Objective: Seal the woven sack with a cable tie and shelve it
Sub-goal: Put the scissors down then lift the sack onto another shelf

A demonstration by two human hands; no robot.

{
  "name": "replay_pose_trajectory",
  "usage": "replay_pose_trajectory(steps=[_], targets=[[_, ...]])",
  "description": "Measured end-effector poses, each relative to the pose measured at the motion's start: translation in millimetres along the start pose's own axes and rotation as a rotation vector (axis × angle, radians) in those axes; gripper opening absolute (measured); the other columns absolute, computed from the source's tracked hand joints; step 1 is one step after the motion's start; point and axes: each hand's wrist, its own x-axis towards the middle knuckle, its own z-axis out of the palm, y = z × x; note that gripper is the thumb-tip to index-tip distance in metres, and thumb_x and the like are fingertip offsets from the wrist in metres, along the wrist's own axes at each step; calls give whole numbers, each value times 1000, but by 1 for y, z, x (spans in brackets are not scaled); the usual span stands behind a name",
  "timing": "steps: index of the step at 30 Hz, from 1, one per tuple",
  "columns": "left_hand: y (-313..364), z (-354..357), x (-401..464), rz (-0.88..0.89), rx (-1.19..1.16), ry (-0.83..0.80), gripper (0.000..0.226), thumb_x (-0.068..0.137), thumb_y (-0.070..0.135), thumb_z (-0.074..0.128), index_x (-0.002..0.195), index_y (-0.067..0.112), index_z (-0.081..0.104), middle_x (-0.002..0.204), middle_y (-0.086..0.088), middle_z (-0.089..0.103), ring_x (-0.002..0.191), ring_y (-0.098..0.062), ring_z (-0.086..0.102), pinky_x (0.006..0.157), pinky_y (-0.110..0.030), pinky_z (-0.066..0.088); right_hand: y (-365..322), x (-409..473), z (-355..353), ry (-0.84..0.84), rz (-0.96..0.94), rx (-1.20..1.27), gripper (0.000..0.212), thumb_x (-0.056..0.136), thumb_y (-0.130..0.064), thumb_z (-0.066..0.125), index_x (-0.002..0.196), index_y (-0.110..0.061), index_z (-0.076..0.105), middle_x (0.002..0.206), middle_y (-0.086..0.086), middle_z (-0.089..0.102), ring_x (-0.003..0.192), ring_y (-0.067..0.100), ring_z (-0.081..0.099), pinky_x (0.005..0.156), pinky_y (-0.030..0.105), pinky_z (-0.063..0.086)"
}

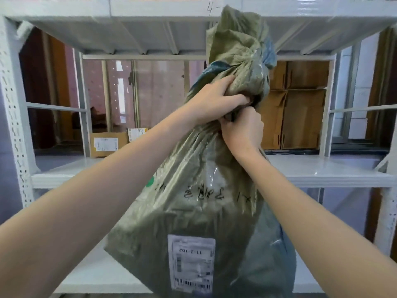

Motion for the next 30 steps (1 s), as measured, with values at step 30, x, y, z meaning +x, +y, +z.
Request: replay_pose_trajectory(steps=[30], targets=[[-79,-34,101,318,136,565,33,88,42,51,107,16,57,91,-5,71,93,-26,64,74,-35,45,-20,137,77,409,-531,-8,18,68,-14,56,56,-2,61,58,17,64,53,35,61,46,26,37]])
